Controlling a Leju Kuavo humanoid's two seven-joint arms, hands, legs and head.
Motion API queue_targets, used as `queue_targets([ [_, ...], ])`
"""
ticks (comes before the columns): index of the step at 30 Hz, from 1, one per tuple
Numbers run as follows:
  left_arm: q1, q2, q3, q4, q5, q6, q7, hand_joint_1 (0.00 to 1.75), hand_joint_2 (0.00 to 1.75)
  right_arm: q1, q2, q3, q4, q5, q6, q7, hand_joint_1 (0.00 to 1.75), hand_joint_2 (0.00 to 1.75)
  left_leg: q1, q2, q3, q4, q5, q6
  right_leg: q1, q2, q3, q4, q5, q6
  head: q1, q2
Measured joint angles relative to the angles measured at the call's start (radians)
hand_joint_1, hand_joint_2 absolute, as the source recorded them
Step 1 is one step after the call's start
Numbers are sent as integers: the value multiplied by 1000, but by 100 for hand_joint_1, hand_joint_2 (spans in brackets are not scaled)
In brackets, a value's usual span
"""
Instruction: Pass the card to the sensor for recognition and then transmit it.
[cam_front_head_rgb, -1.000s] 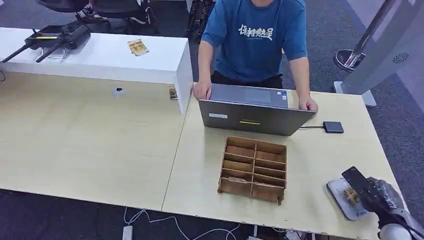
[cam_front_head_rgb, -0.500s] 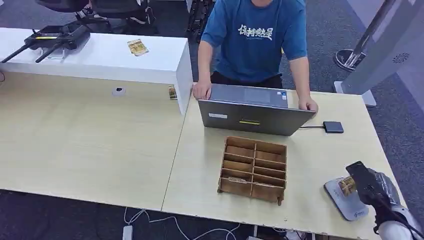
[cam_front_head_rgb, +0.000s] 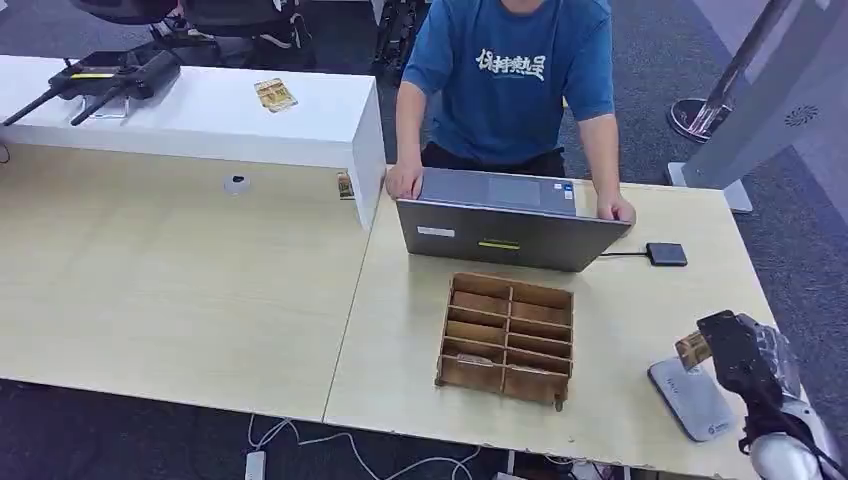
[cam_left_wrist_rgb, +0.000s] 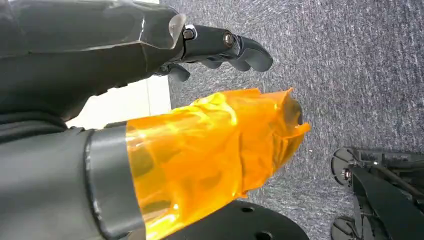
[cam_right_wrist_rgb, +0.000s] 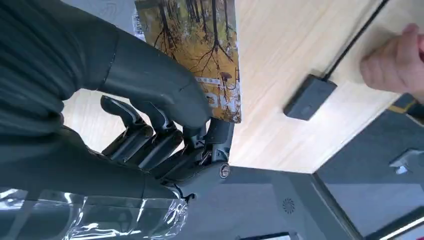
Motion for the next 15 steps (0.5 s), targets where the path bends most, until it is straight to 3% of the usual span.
queue_targets([
  [7,0,0,0,0,-3,-6,0,0,0,-17,24,-14,-35,-12,-56,-13,175,175,0,0,-1,0,0,0,0,0,0,1,0,0,0,0],
  [15,-1,0,-1,0,-22,-18,0,0,0,-183,68,14,-45,22,-88,23,175,175,0,1,-1,0,2,-1,0,1,-1,2,2,-2,0,0],
])
